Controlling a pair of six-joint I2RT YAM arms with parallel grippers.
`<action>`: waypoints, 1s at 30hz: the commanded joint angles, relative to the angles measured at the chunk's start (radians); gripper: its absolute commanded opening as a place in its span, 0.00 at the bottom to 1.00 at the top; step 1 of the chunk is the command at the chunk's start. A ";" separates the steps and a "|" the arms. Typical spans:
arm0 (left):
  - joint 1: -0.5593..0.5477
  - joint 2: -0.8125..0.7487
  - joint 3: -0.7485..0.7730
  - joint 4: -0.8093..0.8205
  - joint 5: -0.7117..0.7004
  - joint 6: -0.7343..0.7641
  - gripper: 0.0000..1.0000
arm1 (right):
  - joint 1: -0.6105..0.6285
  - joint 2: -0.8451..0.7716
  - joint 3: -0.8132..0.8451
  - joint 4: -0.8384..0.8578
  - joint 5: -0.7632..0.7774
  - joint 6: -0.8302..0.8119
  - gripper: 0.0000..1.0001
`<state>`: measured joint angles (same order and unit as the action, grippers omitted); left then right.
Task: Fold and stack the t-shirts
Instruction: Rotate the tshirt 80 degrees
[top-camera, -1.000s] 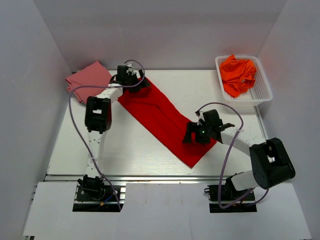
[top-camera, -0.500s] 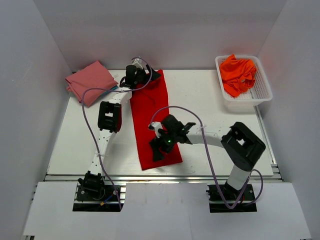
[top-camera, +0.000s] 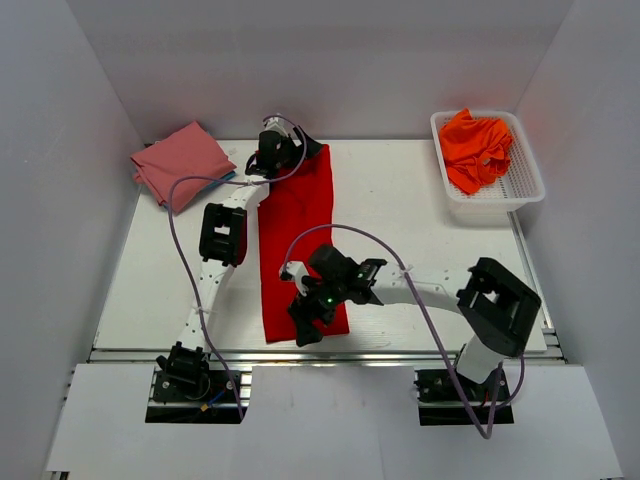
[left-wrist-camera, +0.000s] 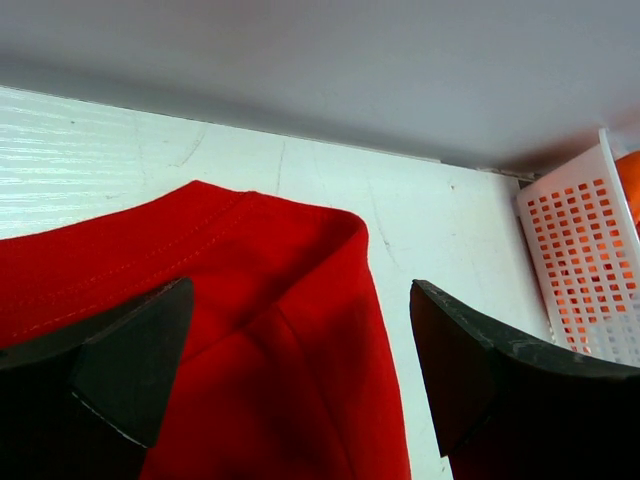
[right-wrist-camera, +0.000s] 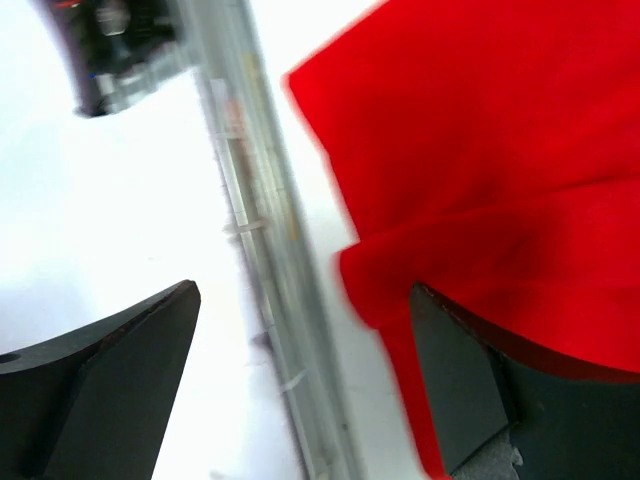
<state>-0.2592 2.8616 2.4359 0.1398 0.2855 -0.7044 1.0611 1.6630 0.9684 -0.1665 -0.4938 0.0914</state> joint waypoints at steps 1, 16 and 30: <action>0.008 0.027 -0.015 -0.154 -0.081 0.016 1.00 | 0.026 -0.081 -0.008 -0.024 -0.032 -0.039 0.90; 0.008 -0.477 -0.089 -0.327 -0.066 0.244 1.00 | -0.016 -0.295 -0.128 0.061 0.541 0.195 0.90; -0.028 -1.499 -1.501 -0.382 -0.049 0.214 1.00 | -0.194 -0.249 -0.169 -0.019 0.333 0.257 0.90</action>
<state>-0.2649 1.4048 1.1904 -0.2283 0.1791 -0.4355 0.8795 1.3899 0.7864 -0.1513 -0.0486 0.3561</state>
